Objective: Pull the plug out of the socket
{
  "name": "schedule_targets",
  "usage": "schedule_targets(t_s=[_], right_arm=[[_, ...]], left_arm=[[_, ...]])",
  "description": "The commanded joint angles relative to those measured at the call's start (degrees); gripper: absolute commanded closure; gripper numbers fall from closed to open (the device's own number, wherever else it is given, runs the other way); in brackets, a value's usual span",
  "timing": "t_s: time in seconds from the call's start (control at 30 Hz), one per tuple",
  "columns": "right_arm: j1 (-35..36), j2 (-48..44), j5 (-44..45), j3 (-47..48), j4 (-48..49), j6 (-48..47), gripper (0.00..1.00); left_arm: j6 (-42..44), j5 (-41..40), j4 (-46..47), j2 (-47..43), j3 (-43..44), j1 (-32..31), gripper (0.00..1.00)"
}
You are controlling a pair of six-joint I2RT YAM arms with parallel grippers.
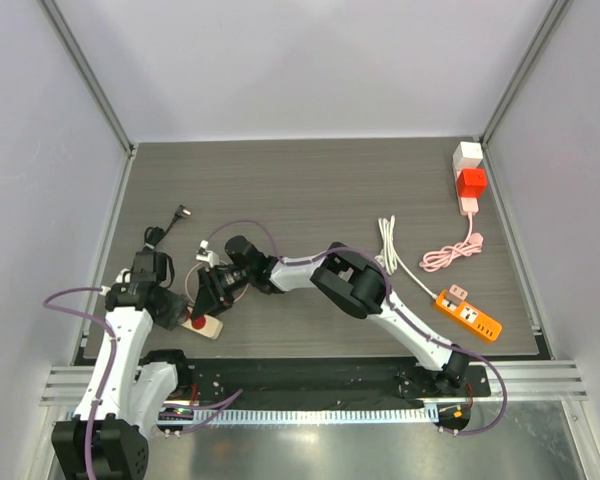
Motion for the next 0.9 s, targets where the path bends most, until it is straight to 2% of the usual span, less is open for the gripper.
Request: schedule_targets(t_s=[0.0, 0.37, 0.47, 0.57, 0.67, 0.7, 0.83, 0.87], right_arm=[[-0.7, 1.4, 0.5, 3.3, -5.4, -4.1, 0.44], [0.9, 3.2, -0.4, 4.5, -3.8, -2.4, 0.47], [1.1, 3.8, -0.2, 4.7, -4.4, -2.3, 0.51], [1.5, 4.2, 0.1, 4.7, -4.5, -2.1, 0.61], [2.1, 4.6, 0.8, 5.2, -6.5, -2.7, 0.91], [2.1, 4.7, 1.2, 5.5, -7.9, -3.8, 0.99], [2.7, 4.0, 9.3, 8.5, -25.4, -15.1, 0.99], [3.0, 3.8, 10.4, 9.1, -26.9, -16.5, 0.99]], left_arm=[[1.3, -0.8, -1.5, -0.8, 2.8, 0.1, 1.0], [2.1, 3.9, 0.9, -1.6, 3.1, 0.1, 1.0], [2.0, 5.3, 1.8, -2.1, 3.2, 0.1, 1.0], [2.3, 6.3, 4.0, -3.6, 3.0, 0.1, 1.0], [2.5, 8.0, 5.7, -5.1, 2.7, 0.0, 1.0], [2.5, 7.5, 5.5, -5.1, 3.0, 0.0, 1.0], [0.6, 4.4, 0.3, -3.7, 6.8, 0.1, 1.0], [0.2, 4.0, -0.6, -2.5, 7.6, 0.0, 1.0]])
